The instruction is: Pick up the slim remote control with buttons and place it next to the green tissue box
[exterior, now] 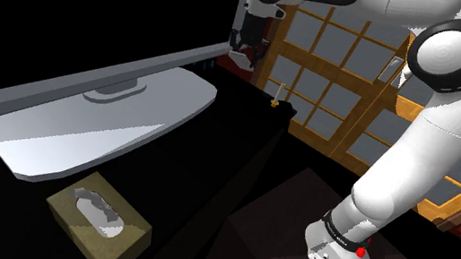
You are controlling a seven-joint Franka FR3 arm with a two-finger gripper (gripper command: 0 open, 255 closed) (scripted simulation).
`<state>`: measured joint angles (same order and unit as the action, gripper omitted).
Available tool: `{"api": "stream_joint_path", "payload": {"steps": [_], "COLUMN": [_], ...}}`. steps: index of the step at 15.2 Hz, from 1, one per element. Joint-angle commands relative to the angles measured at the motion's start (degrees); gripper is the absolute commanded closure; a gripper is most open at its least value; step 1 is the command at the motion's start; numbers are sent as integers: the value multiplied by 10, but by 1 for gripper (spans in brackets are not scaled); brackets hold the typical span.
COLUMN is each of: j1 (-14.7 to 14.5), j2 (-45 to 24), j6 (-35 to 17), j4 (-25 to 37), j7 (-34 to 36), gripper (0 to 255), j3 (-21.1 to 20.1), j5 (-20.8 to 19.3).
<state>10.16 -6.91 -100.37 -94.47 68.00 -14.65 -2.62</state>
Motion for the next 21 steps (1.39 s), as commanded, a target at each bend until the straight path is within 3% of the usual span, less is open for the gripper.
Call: {"api": "stream_joint_path", "payload": {"steps": [1, 4, 12, 21], "j1": [-1, -1, -39, -88], "j2": [-2, -3, 99, 177], "j6": [17, 35, 13, 8], "j4": [19, 38, -83, -161], "j7": [0, 0, 72, 166], "gripper": [255, 255, 255, 255], "j3": [0, -1, -38, -92], "j5": [0, -1, 28, 65]}}
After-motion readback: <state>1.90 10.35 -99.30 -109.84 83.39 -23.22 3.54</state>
